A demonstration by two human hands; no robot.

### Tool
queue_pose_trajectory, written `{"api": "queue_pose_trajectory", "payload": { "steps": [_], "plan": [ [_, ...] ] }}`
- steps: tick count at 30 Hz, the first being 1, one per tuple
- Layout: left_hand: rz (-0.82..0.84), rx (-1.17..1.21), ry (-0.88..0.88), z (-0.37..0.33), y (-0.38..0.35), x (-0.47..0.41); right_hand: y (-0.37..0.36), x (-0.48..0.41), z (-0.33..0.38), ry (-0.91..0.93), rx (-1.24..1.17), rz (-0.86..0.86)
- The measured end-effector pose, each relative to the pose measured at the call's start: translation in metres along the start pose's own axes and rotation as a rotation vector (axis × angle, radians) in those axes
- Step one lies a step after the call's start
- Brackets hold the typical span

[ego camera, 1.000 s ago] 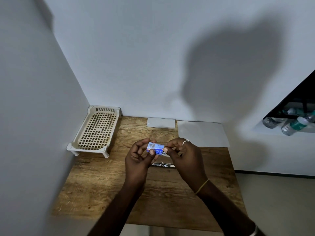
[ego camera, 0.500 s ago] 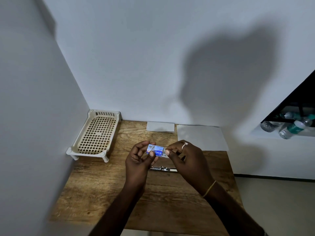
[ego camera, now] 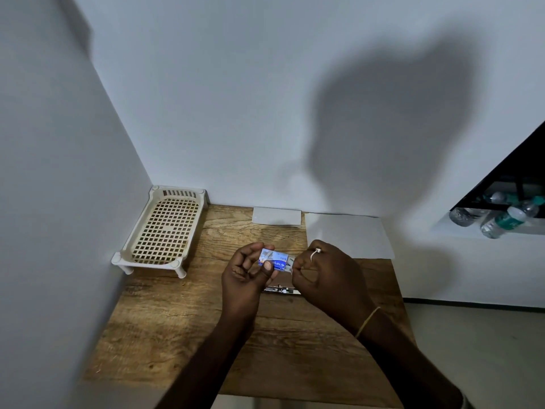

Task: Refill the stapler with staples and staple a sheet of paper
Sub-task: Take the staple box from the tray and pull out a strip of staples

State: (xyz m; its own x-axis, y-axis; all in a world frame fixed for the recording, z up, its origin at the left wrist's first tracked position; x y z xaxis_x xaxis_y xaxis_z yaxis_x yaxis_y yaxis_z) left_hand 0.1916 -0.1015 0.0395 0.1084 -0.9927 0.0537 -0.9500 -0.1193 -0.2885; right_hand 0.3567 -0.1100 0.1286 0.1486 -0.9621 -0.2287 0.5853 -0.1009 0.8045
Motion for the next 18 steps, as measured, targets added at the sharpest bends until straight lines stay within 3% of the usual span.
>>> {"api": "queue_pose_trajectory", "payload": {
  "steps": [18],
  "plan": [
    [0.018,-0.013,0.026,0.002,-0.001,0.002,-0.005,0.000,-0.011,-0.015,-0.082,0.068]
  ]
}}
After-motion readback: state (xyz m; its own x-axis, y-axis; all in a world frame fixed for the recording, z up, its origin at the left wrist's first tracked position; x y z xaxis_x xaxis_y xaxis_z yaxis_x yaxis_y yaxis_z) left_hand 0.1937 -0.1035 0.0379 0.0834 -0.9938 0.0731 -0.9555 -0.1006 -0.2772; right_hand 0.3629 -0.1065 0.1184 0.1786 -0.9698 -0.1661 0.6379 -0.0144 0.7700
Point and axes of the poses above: each hand's wrist, its own x-axis away from the middle knuckle, its own y-axis out of the back of the hand, z = x × y, the point moved 6 cm from there along -x, towards the middle knuckle, and after that the axes turned 13 degrees about -x, right-handed, at the moved point
